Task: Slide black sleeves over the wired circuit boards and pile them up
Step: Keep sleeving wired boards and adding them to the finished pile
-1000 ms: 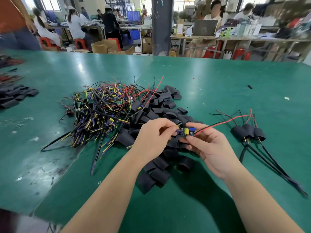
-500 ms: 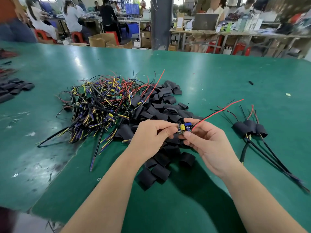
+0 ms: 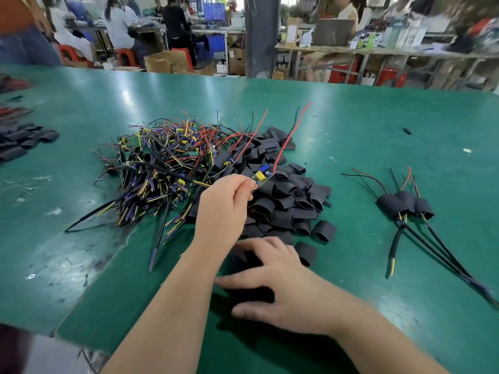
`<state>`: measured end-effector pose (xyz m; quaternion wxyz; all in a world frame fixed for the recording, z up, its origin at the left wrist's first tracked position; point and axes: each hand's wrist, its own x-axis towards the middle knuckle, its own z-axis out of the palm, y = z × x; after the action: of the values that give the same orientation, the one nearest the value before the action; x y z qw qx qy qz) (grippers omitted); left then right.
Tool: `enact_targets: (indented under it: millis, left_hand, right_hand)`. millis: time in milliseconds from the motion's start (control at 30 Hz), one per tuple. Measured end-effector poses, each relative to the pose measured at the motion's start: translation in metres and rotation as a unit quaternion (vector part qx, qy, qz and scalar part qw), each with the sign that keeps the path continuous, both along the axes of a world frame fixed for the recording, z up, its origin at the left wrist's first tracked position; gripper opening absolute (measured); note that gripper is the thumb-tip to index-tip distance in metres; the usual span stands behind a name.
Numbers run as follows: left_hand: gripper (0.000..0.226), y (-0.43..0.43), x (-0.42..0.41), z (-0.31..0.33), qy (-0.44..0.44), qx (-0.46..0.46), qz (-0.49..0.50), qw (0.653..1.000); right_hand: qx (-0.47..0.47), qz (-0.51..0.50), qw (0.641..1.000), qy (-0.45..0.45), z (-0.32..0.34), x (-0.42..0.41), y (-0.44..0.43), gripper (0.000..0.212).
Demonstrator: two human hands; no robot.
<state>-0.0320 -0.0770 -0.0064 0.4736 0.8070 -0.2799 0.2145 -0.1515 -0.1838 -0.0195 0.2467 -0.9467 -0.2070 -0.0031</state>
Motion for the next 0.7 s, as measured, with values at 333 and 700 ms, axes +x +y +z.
enact_targets:
  millis: [333, 700]
  left_hand:
    - [0.021, 0.010, 0.010, -0.002, 0.017, 0.004, 0.022, 1.000]
    - [0.020, 0.015, 0.010, -0.004, 0.029, -0.005, 0.018, 0.999]
  right_hand:
    - [-0.044, -0.147, 0.987, -0.046, -0.002, 0.016, -0.030, 0.035]
    - [-0.018, -0.335, 0.937, -0.100, 0.011, 0.060, -0.031, 0.045]
